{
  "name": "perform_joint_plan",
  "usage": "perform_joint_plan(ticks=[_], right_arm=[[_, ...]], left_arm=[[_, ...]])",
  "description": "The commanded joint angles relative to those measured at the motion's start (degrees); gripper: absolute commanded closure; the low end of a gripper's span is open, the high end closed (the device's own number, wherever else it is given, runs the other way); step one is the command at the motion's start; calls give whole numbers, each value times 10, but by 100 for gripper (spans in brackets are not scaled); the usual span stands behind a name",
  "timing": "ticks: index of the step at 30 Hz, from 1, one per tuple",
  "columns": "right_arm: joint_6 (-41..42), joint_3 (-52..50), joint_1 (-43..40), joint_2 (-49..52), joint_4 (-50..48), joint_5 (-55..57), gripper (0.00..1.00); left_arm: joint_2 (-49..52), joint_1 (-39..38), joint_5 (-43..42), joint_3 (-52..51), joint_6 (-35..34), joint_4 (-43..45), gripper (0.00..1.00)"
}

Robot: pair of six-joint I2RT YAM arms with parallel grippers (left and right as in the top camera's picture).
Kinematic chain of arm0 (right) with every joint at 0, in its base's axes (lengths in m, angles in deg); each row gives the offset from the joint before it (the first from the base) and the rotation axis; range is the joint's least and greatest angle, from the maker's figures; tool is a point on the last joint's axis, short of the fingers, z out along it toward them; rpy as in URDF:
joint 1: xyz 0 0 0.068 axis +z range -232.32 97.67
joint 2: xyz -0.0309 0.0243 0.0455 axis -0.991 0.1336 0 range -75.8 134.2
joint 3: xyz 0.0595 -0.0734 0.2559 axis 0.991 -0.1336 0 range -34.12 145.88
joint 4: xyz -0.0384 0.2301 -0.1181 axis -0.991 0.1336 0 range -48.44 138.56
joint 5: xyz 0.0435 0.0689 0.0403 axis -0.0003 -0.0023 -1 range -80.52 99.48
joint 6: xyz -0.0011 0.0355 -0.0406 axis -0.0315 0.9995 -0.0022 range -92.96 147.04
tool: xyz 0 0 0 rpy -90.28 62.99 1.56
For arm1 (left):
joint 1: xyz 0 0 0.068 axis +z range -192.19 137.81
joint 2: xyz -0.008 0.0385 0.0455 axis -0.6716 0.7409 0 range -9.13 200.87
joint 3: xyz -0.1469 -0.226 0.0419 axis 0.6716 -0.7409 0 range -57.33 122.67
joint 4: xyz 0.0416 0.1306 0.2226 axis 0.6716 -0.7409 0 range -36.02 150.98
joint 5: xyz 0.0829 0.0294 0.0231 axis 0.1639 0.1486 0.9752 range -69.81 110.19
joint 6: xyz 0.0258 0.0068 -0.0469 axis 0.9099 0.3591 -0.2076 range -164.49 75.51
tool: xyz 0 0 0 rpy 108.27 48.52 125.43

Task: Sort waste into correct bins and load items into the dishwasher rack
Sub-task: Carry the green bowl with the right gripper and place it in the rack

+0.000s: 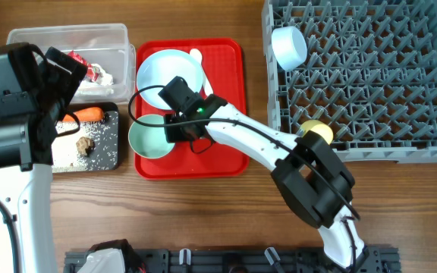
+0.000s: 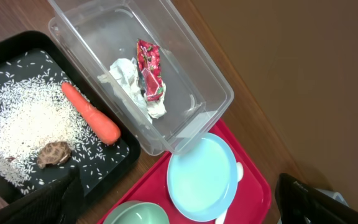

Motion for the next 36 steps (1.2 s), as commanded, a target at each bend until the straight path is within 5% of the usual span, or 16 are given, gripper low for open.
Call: perform_joint_plan(ticks=[1, 4, 7, 15, 18, 25, 30, 36], right_arm=[[12, 1, 5, 19, -1, 8, 81], [12, 1, 5, 19, -2, 8, 80], [11, 1, 5, 19, -2, 2, 96], [-98, 8, -71, -73, 47, -28, 96], [-125, 8, -107, -165, 88, 113, 96], [-251, 8, -121, -346, 116, 723, 96], [-289, -3, -123, -336, 184, 855, 96], [-368, -51, -145, -305, 184, 848, 96]], left_arm=[[3, 4, 10, 0, -7, -1, 0], [3, 4, 10, 0, -7, -1, 0], [3, 4, 10, 0, -7, -1, 0], [3, 4, 10, 0, -7, -1, 0], [3, 4, 10, 0, -7, -1, 0], [3, 4, 10, 0, -7, -1, 0], [3, 4, 10, 0, -7, -1, 0], [3, 4, 10, 0, -7, -1, 0]])
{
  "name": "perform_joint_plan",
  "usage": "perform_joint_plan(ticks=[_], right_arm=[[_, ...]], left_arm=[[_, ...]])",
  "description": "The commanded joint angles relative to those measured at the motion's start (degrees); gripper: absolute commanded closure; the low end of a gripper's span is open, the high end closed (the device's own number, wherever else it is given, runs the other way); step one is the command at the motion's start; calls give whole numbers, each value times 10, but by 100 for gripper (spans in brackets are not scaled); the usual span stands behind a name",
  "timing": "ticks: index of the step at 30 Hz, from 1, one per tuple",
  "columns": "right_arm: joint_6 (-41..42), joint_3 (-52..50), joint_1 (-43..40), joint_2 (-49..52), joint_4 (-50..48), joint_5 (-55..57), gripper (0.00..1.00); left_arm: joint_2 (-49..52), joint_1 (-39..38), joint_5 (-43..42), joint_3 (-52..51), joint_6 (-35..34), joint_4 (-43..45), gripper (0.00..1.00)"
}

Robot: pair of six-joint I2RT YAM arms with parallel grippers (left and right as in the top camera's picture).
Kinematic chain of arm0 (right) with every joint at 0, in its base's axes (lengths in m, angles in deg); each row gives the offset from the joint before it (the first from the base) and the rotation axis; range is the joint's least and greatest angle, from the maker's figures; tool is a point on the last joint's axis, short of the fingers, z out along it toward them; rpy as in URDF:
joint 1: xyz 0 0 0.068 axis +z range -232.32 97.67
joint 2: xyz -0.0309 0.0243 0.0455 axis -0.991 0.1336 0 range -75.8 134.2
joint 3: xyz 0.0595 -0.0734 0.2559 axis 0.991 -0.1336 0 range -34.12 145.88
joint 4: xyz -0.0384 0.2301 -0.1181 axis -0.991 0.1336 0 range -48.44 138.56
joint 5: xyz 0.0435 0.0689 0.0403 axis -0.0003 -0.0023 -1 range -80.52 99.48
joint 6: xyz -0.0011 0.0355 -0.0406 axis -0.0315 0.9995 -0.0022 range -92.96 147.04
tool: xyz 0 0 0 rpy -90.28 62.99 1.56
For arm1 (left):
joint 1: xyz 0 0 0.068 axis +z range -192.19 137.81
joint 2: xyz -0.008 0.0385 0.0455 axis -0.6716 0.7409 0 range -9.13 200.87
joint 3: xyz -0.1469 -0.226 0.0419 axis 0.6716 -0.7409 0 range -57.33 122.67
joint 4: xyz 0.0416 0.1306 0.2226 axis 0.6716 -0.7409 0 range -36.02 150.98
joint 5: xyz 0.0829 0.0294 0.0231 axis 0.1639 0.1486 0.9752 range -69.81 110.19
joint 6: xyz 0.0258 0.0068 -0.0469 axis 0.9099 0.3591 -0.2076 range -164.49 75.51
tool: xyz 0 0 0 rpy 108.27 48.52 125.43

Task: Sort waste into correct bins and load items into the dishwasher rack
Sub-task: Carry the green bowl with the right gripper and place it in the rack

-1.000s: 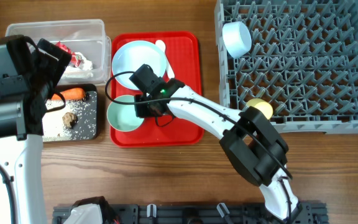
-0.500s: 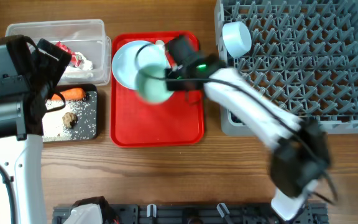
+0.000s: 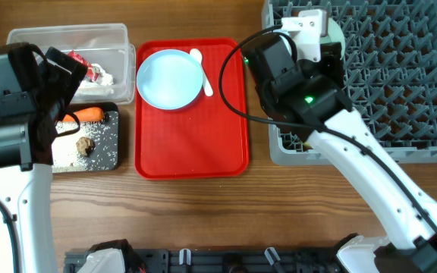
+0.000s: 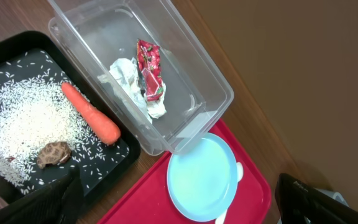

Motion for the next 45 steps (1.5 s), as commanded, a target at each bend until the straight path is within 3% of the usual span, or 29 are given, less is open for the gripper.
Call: perform_joint_plan(ticks=[1, 15, 20, 24, 40, 41, 42, 43, 45], right_arm=[[-72, -31, -20, 33, -1, 42, 96], [-100, -65, -44, 177, -17, 42, 96], [-99, -74, -84, 182, -16, 40, 96], [-98, -74, -92, 182, -17, -53, 96], [-85, -74, -26, 182, -5, -75, 95], [-85, -74, -24, 182, -2, -75, 93], [-85, -74, -21, 182, 3, -75, 84], [-85, -74, -16, 182, 5, -75, 62], [-87, -74, 0, 182, 3, -84, 50]], left_arm=[[3, 4, 10, 0, -7, 0, 0], [3, 4, 10, 0, -7, 0, 0], [3, 4, 10, 0, -7, -1, 0], [3, 4, 10, 0, -7, 0, 0], [3, 4, 10, 0, -7, 0, 0], [3, 4, 10, 0, -7, 0, 0], [3, 4, 10, 0, -7, 0, 0], [3, 4, 10, 0, -7, 0, 0], [3, 4, 10, 0, -7, 0, 0]])
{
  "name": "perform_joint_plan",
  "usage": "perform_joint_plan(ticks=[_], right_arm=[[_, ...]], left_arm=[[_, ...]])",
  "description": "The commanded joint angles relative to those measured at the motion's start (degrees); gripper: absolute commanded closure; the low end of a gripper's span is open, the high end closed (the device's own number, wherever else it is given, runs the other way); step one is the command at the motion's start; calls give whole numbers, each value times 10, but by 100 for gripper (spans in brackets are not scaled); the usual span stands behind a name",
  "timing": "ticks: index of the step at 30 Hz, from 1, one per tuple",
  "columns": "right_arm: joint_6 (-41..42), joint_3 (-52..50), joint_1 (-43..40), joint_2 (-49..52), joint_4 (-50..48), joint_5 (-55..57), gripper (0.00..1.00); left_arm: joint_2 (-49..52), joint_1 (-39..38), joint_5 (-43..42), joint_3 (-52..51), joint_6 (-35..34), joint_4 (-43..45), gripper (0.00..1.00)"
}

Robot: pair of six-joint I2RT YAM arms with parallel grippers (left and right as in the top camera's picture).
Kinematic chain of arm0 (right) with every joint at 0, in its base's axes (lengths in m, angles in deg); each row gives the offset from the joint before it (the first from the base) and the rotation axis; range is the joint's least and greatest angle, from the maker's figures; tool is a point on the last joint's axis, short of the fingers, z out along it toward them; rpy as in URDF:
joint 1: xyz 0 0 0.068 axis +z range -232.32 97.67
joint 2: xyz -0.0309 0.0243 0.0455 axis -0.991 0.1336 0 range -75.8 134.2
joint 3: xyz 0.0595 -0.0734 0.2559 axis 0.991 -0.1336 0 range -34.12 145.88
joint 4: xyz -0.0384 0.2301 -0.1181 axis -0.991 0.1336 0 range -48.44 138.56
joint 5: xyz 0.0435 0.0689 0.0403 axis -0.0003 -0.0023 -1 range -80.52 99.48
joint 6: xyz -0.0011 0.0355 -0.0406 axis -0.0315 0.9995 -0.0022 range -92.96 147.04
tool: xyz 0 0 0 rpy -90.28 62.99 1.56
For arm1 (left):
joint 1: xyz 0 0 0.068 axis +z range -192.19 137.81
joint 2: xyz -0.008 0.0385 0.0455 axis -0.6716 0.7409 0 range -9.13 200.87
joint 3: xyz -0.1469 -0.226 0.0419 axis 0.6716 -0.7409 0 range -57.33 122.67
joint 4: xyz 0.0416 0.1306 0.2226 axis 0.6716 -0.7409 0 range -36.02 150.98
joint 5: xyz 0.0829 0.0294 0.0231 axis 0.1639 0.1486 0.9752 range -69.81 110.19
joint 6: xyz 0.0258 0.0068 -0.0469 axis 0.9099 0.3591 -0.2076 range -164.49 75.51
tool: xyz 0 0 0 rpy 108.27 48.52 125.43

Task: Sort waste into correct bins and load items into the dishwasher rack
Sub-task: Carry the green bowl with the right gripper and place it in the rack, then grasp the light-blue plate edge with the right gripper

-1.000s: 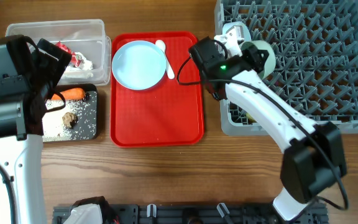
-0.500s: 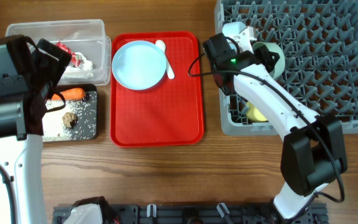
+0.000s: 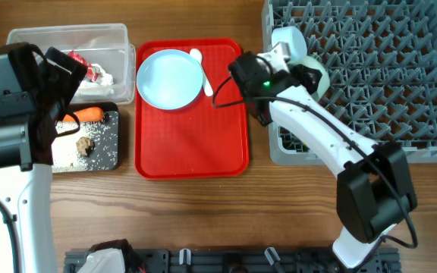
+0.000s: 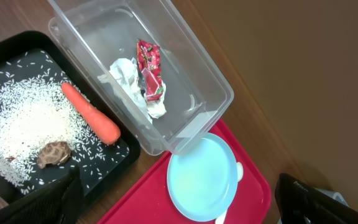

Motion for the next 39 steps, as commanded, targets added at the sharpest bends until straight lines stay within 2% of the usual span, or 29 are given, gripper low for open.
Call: perform_joint_plan(ticks=[1, 4, 8, 9, 10, 11, 15, 20, 22, 24, 25, 26, 27, 29, 31, 33, 39], right_arm=[[2, -6, 35, 10, -4, -46, 46], [2, -6, 65, 10, -21, -87, 37], [2, -5, 82, 10, -53, -86, 25], [2, -5, 82, 9, -62, -86, 20], [2, -3, 82, 9, -67, -85, 1], [7, 3, 82, 9, -83, -84, 0], [17, 46, 85, -7, -147, -134, 0], [93, 85, 86, -24, -174, -625, 0], [96, 83, 86, -22, -174, -749, 0], [117, 77, 85, -18, -214, -820, 0], [134, 76, 86, -18, -224, -817, 0], [190, 73, 85, -16, -240, -789, 7], [298, 69, 86, -10, -247, -718, 11], [403, 64, 90, 7, -255, -632, 11], [426, 63, 93, 49, -299, -593, 14], [441, 63, 91, 88, -323, -595, 22], [498, 63, 70, 164, -317, -622, 31]], left_arm=[[3, 4, 10, 0, -7, 0, 0], [3, 4, 10, 0, -7, 0, 0], [3, 4, 10, 0, -7, 0, 0], [3, 4, 10, 0, -7, 0, 0], [3, 4, 10, 0, -7, 0, 0], [3, 4, 10, 0, -7, 0, 0], [3, 4, 10, 0, -7, -1, 0], [3, 4, 10, 0, -7, 0, 0], [3, 4, 10, 0, -7, 0, 0], [3, 4, 10, 0, -7, 0, 0], [3, 4, 10, 0, -7, 0, 0], [3, 4, 10, 0, -7, 0, 0], [3, 4, 10, 0, -7, -1, 0], [3, 4, 10, 0, -7, 0, 0], [3, 4, 10, 0, -7, 0, 0], [3, 4, 10, 0, -7, 0, 0], [3, 4, 10, 0, -7, 0, 0]])
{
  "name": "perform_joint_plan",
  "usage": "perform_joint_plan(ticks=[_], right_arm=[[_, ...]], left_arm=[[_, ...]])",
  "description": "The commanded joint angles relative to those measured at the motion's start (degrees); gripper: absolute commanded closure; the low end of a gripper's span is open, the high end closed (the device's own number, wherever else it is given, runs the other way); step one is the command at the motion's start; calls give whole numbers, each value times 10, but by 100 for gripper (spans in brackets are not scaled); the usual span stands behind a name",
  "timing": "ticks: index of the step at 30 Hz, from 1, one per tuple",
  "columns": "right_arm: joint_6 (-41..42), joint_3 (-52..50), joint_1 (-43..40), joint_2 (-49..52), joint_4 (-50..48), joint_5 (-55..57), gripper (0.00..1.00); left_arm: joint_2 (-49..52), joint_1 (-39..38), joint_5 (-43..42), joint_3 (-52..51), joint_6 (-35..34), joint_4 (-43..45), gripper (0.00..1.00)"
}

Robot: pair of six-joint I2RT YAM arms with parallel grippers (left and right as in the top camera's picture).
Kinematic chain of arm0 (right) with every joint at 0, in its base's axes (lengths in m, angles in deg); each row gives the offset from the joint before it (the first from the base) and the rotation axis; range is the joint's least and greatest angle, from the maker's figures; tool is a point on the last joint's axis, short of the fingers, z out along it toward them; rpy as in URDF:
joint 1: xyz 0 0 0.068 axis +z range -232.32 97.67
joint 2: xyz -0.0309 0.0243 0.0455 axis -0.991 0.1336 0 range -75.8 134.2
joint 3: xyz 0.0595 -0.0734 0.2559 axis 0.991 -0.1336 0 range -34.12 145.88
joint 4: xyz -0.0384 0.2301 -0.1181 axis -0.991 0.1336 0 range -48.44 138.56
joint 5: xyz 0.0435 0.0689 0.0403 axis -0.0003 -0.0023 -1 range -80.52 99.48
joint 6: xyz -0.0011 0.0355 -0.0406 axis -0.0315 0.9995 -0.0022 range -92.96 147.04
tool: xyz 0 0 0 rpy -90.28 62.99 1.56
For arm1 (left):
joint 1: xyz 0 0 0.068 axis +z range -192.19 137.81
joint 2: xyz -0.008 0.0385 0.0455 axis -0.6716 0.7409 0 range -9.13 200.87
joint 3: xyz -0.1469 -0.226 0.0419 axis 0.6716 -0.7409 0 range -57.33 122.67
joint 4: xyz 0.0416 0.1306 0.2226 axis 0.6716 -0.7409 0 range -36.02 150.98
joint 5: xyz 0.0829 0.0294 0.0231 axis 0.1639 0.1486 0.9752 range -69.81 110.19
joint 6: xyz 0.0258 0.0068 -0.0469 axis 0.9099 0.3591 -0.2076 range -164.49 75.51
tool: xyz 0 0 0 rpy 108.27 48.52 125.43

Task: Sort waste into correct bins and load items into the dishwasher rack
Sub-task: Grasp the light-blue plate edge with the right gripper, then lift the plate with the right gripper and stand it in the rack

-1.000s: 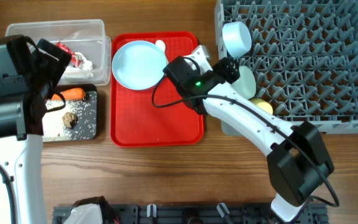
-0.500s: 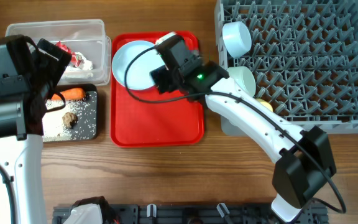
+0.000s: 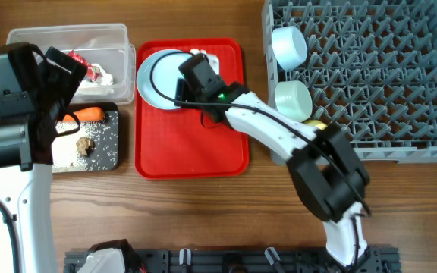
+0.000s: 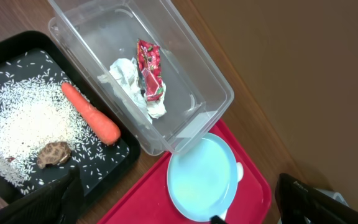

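A light blue plate point(image 3: 156, 77) point(image 4: 201, 180) lies at the far left of the red tray point(image 3: 188, 144), with a white spoon point(image 4: 239, 169) at its right edge. My right gripper point(image 3: 197, 67) hangs over the plate's right side; its fingers are hidden from above. A pale green bowl point(image 3: 293, 96) and a white cup point(image 3: 288, 45) sit in the grey dishwasher rack point(image 3: 385, 76). My left gripper point(image 4: 179, 208) is open and empty, high above the bins. The clear bin point(image 4: 185, 68) holds a red wrapper point(image 4: 149, 68) and a crumpled tissue point(image 4: 129, 78).
A black tray point(image 3: 105, 152) with spilled rice holds a carrot point(image 4: 91, 112) and a brown lump point(image 4: 53, 154), in front of the clear bin. A yellow object point(image 3: 315, 123) peeks out at the rack's front left, under my right arm.
My right gripper has moved from the rack's left edge to above the blue plate on the tray. The green bowl sits free in the rack. The left arm is unchanged.
At first my right gripper was at the green bowl on the tray's front left. Then the bowl was off the tray and the gripper over the rack. Then the bowl was at the rack's left side. Now the gripper is back over the tray.
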Motion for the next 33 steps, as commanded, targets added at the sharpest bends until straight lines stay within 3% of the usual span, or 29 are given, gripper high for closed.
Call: perform_joint_plan(ticks=[1, 13, 20, 28, 33], right_arm=[[56, -3, -20, 28, 3, -3, 34], [115, -3, -24, 78, -54, -5, 59], [114, -3, -24, 85, -61, -5, 95], [104, 6, -56, 71, -16, -69, 96], [-49, 16, -94, 9, 26, -92, 96]], left_arm=[[2, 4, 10, 0, -7, 0, 0], [2, 4, 10, 0, -7, 0, 0], [2, 4, 10, 0, -7, 0, 0], [2, 4, 10, 0, -7, 0, 0], [2, 4, 10, 0, -7, 0, 0]])
